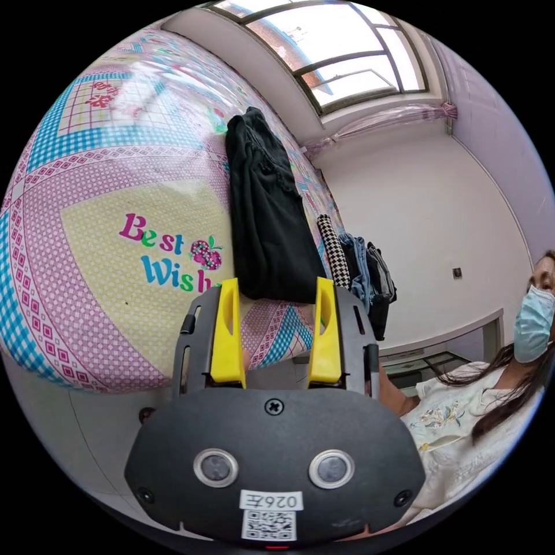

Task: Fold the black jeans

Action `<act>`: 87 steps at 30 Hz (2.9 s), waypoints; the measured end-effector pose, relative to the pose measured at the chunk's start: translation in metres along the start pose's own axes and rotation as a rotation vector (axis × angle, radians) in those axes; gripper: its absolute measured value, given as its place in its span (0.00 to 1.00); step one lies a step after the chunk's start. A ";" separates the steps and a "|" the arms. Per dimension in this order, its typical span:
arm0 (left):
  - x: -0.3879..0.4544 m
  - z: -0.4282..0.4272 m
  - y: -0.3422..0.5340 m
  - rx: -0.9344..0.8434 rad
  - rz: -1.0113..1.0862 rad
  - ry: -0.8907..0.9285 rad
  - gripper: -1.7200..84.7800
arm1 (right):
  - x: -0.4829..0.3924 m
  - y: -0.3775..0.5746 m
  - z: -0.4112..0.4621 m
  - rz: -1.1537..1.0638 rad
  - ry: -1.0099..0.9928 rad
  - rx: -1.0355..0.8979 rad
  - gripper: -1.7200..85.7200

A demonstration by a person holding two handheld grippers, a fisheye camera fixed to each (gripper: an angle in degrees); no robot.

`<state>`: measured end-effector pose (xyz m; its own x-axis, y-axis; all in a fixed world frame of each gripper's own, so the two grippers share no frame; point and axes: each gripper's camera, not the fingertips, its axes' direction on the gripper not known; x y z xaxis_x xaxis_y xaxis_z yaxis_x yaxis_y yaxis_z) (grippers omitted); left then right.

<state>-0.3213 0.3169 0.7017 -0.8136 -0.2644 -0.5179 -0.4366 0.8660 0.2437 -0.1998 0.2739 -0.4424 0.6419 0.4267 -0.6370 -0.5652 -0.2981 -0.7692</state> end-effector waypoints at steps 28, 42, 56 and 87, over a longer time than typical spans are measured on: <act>-0.079 -0.079 0.160 0.003 -0.260 0.324 0.04 | -0.005 0.117 0.019 0.109 -0.261 -0.163 0.07; 0.058 0.062 -0.130 -0.149 0.333 -0.264 0.01 | -0.126 -0.126 0.111 -0.514 0.232 -0.045 0.03; 0.032 0.077 -0.194 -0.019 0.273 -0.023 0.01 | -0.085 -0.244 0.164 -0.591 0.150 -0.159 0.01; 0.098 0.165 -0.313 -0.070 0.483 -0.661 0.01 | 0.031 -0.346 0.077 -0.270 0.379 0.012 0.04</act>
<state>-0.2010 0.0902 0.4395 -0.5330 0.4544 -0.7137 -0.1372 0.7860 0.6029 -0.0241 0.4556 -0.1916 0.9100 0.1447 -0.3886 -0.3560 -0.2081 -0.9110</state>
